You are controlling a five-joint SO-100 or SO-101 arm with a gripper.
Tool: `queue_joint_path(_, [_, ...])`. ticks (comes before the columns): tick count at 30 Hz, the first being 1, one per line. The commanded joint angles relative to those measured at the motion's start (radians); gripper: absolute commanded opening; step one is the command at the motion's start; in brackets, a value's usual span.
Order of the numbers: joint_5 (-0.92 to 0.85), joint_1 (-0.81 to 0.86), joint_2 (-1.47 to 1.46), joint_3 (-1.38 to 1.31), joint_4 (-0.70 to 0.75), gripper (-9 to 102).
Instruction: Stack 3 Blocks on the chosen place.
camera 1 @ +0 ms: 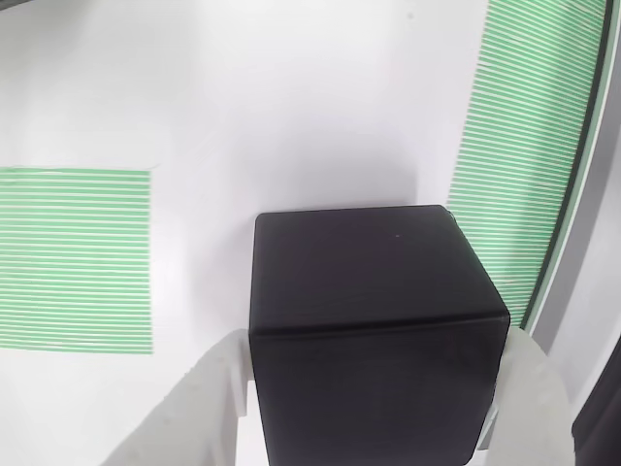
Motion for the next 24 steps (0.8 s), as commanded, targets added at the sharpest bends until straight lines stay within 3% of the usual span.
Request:
queue_joint_path(1, [0.049, -0.02, 0.167, 0.052, 0.038, 19])
queue_joint_path(11, [0.207, -0.026, 0.428, 0.29, 0.12, 19])
queue_joint_path(24, [0.299, -0.06, 0.476, 0.445, 0.129, 19])
